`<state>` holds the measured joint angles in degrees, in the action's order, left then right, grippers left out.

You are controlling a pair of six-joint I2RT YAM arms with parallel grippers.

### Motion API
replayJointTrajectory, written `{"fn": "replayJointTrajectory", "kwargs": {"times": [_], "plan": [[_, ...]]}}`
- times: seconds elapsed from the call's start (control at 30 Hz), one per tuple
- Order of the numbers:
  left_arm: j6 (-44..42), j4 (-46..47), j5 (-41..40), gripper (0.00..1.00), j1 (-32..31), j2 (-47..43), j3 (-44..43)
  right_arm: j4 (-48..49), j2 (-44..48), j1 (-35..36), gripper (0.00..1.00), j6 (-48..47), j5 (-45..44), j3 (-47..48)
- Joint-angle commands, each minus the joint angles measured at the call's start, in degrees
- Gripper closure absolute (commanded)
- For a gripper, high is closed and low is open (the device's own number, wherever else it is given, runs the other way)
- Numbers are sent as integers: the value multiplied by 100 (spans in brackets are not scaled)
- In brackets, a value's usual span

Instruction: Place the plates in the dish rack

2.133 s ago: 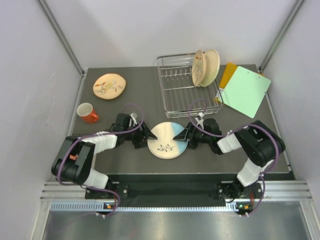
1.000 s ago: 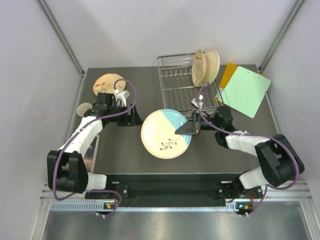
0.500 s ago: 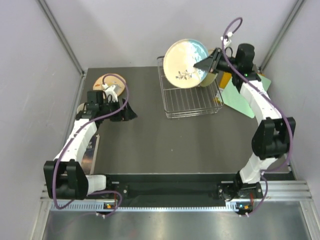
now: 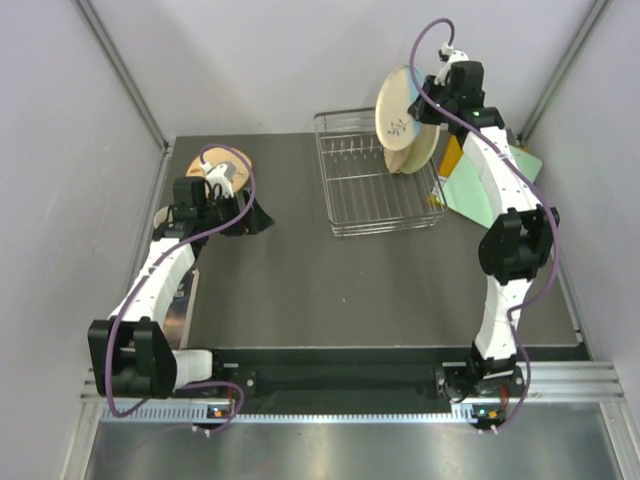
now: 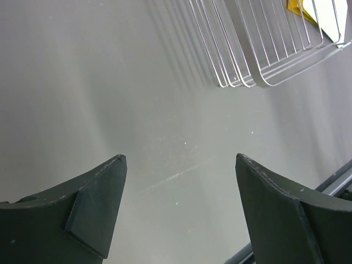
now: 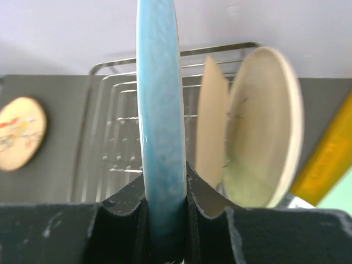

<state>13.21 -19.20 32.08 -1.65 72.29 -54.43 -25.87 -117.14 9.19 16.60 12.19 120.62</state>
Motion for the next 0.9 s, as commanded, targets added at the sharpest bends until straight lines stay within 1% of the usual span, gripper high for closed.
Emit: {"fn": "replayJointTrajectory", "kwargs": {"times": [0.0, 0.13, 0.23, 0.47, 0.6, 0.87], "plan": [[41, 549, -70, 15, 24, 65, -190, 653, 210, 364, 100, -605, -1006, 814], [146, 567, 18, 15, 33, 57, -155, 627, 69, 680, 100, -1114, -1490, 1051], [173, 514, 18, 15, 33, -57, -111, 653, -36, 821, 100, -1299, -1798, 1087], [287, 479, 71, 15, 42, -189, 91, 802, -256, 891, 100, -1616, -2238, 1210], [313, 487, 97, 15, 42, -189, 117, 890, -327, 962, 100, -1958, -2545, 1227], [340, 523, 106, 15, 42, -154, 117, 969, -511, 1041, 100, -2126, -2598, 1236]]}}
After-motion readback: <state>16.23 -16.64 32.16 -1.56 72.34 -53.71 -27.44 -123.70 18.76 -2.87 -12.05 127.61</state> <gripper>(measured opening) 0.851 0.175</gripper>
